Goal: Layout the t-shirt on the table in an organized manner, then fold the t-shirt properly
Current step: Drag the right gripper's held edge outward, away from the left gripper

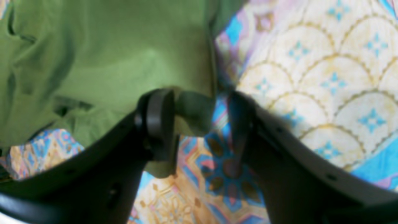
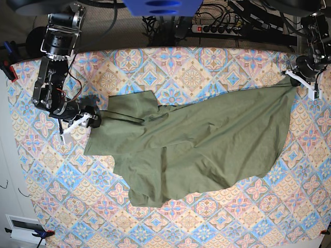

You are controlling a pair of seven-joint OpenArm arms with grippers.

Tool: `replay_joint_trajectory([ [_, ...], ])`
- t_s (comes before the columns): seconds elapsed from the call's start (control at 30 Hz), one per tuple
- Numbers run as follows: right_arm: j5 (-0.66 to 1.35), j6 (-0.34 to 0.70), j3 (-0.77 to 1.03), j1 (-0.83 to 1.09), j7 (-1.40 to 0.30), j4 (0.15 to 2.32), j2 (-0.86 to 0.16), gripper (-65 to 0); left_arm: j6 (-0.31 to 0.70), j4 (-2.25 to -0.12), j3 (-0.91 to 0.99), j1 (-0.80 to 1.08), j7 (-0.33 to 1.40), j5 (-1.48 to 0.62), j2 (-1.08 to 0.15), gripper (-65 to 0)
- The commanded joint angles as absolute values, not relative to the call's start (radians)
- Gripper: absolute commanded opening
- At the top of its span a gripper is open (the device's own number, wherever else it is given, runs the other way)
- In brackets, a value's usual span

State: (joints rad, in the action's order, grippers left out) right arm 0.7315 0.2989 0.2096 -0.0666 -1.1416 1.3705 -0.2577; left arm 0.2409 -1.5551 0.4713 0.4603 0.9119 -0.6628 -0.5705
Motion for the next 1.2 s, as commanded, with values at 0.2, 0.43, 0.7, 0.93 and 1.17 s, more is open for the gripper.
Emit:
replay_joint_trajectory([
  [0.2, 0.742, 0.303, 0.148, -0.082, -1.115, 1.343, -0.271, -37.1, 0.243, -1.569, 0.481, 0.456, 0.898, -0.668, -0.595, -65.0],
  [0.43, 0.742, 0.303, 0.143, -0.082, -1.070, 1.336, -0.271, -37.6, 0.243, -1.569, 0.481, 0.443, 0.898, -0.668, -0.595, -65.0],
  [0.7, 0.746, 0.361, 0.160, -0.082, -1.064, 1.360, -0.277, -64.8, 0.243, -1.569, 0.481, 0.443, 0.898, -0.668, -0.595, -65.0],
  [0.93, 0.750, 0.556, 0.440, -0.076, -1.148, 1.438, -0.291, -63.7, 0.243, -1.569, 0.481, 0.441, 0.898, -0.668, -0.595, -65.0],
  [1.17, 0.750, 0.590, 0.544, -0.082, -1.193, 1.426, -0.363, -63.8, 0.243, -1.569, 0.415, 0.412, 0.898, -0.670, -0.595, -65.0],
])
